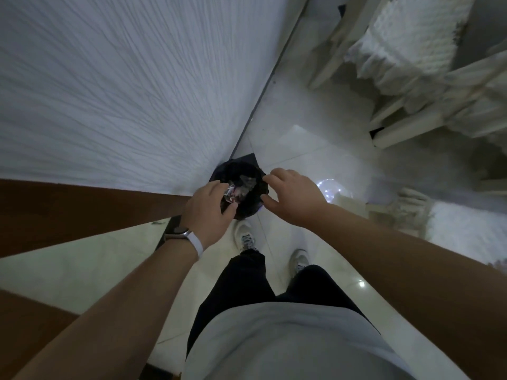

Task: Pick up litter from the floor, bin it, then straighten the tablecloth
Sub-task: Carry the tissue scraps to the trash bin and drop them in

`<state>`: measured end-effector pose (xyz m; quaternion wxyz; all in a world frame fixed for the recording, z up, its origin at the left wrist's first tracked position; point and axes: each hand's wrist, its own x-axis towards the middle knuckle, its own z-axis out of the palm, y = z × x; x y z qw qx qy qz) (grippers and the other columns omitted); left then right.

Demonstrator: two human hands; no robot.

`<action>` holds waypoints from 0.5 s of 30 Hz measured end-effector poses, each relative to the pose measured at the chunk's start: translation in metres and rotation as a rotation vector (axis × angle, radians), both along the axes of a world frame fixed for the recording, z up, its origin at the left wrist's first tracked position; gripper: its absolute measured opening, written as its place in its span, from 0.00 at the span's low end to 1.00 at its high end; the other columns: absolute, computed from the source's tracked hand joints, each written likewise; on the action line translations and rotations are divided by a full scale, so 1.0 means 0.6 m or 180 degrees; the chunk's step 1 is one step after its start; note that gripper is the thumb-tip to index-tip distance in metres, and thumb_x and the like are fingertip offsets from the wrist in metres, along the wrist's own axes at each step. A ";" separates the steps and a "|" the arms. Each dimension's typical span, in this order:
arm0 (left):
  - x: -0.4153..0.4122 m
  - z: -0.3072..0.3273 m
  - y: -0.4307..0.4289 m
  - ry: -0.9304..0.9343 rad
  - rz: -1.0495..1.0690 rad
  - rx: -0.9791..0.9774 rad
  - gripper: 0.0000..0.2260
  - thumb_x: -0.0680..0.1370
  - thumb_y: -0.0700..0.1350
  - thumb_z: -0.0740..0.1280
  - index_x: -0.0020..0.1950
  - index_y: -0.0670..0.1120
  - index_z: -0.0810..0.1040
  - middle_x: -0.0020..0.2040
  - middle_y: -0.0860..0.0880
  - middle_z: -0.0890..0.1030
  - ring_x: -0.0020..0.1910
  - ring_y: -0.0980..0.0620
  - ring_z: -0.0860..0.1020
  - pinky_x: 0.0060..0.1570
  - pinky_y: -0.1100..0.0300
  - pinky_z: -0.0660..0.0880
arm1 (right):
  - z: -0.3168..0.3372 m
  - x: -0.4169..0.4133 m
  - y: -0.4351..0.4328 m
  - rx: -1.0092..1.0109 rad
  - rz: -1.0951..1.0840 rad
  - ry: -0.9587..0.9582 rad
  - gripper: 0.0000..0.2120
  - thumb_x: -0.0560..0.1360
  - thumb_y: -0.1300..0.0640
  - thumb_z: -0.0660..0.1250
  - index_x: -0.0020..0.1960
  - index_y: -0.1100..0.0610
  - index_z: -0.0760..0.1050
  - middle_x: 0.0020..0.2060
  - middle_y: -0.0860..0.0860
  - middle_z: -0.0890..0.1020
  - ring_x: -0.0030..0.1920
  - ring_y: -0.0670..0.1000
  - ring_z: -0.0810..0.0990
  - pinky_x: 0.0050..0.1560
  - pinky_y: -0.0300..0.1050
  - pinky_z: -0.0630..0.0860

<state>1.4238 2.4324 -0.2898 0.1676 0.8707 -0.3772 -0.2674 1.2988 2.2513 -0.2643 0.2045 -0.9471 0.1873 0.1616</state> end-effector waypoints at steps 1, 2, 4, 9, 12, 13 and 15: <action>0.001 0.005 -0.002 -0.0043 -0.0072 0.0021 0.22 0.77 0.51 0.67 0.68 0.44 0.72 0.68 0.44 0.73 0.65 0.44 0.71 0.62 0.49 0.71 | 0.007 -0.004 0.000 -0.0027 0.0001 0.0034 0.22 0.78 0.44 0.58 0.67 0.55 0.71 0.61 0.52 0.76 0.57 0.55 0.75 0.53 0.51 0.76; 0.002 0.011 -0.004 -0.0075 -0.0136 0.0022 0.22 0.77 0.51 0.67 0.69 0.43 0.72 0.68 0.44 0.73 0.66 0.44 0.71 0.63 0.50 0.70 | 0.015 -0.009 0.000 -0.0051 -0.0002 0.0055 0.22 0.78 0.43 0.58 0.66 0.55 0.71 0.61 0.52 0.75 0.58 0.55 0.75 0.53 0.51 0.75; 0.004 0.025 -0.014 -0.0119 -0.0245 0.0011 0.23 0.77 0.51 0.66 0.69 0.44 0.72 0.69 0.44 0.72 0.66 0.45 0.70 0.64 0.50 0.69 | 0.030 -0.017 -0.002 -0.0123 -0.0014 0.0082 0.22 0.78 0.43 0.58 0.66 0.55 0.71 0.60 0.53 0.75 0.58 0.56 0.75 0.54 0.52 0.75; 0.003 0.074 -0.054 -0.0419 -0.0721 -0.0198 0.22 0.77 0.51 0.67 0.69 0.43 0.73 0.68 0.44 0.73 0.65 0.44 0.72 0.61 0.47 0.71 | 0.075 -0.045 -0.017 -0.0308 -0.0268 0.0085 0.22 0.78 0.43 0.57 0.64 0.55 0.72 0.60 0.53 0.75 0.59 0.56 0.74 0.55 0.51 0.73; -0.008 0.106 -0.083 -0.0639 -0.1069 -0.0466 0.20 0.75 0.49 0.70 0.65 0.42 0.76 0.64 0.43 0.76 0.61 0.42 0.75 0.57 0.48 0.73 | 0.105 -0.074 -0.027 -0.0483 -0.0482 0.0034 0.22 0.78 0.42 0.57 0.65 0.55 0.71 0.61 0.53 0.75 0.59 0.57 0.74 0.54 0.51 0.74; -0.013 0.116 -0.093 -0.0700 -0.1171 -0.0536 0.20 0.75 0.48 0.70 0.64 0.42 0.76 0.63 0.43 0.77 0.60 0.42 0.75 0.56 0.48 0.73 | 0.115 -0.087 -0.031 -0.0530 -0.0555 0.0024 0.23 0.78 0.42 0.57 0.65 0.55 0.71 0.61 0.53 0.75 0.59 0.57 0.74 0.55 0.51 0.74; -0.027 0.136 -0.116 -0.0761 -0.1346 -0.0626 0.19 0.75 0.49 0.69 0.64 0.43 0.76 0.63 0.44 0.76 0.60 0.42 0.75 0.57 0.48 0.73 | 0.136 -0.117 -0.036 -0.0605 -0.0728 0.0011 0.23 0.78 0.41 0.56 0.66 0.54 0.70 0.62 0.53 0.74 0.60 0.56 0.73 0.56 0.52 0.73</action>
